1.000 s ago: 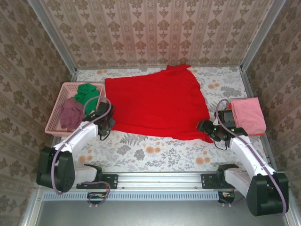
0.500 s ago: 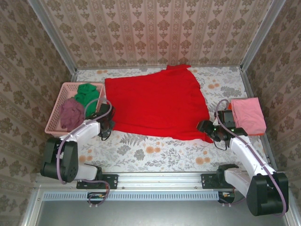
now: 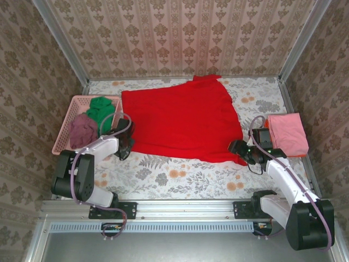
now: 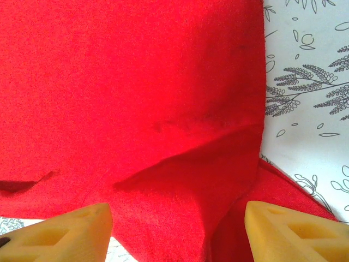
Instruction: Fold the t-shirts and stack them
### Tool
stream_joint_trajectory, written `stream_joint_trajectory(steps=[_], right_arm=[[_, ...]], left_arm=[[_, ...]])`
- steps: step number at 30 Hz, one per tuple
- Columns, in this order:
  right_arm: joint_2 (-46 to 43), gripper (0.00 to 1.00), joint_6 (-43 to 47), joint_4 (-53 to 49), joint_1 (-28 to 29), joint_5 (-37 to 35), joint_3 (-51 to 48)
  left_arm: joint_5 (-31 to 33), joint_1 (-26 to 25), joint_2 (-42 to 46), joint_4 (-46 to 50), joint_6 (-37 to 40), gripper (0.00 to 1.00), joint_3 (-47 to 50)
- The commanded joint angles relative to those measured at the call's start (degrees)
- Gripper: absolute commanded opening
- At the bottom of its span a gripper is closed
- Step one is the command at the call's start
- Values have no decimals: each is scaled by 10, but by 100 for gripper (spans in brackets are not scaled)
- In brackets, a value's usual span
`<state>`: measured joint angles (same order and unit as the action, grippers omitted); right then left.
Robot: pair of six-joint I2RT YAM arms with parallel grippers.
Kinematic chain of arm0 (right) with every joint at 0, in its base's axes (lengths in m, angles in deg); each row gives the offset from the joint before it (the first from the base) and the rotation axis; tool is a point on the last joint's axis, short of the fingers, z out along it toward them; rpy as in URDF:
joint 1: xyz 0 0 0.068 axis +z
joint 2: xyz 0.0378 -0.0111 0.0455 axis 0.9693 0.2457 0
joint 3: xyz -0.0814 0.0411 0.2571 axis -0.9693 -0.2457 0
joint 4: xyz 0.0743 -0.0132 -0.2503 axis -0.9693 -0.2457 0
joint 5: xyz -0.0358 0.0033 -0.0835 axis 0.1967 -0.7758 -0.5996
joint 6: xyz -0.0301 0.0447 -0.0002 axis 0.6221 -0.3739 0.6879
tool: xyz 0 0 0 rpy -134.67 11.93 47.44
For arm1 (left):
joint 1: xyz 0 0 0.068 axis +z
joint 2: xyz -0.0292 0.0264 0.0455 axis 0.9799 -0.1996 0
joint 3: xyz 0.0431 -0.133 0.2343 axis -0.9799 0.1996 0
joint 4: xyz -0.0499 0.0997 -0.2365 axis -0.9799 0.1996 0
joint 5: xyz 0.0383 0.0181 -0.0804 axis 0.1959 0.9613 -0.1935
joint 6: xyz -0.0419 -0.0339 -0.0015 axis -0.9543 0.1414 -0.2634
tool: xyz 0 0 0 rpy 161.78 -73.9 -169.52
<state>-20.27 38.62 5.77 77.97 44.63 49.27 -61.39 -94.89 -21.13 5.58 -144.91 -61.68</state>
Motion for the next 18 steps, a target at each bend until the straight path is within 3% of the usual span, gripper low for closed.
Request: stream_joint_trajectory(steps=[1, 18], right_arm=[[-1, 66, -8, 2, 2, 3, -9], [-6, 65, -13, 3, 1, -1, 0]], left_arm=[[1, 2, 11, 13, 2, 0, -14], [-11, -30, 115, 112, -32, 0, 10]])
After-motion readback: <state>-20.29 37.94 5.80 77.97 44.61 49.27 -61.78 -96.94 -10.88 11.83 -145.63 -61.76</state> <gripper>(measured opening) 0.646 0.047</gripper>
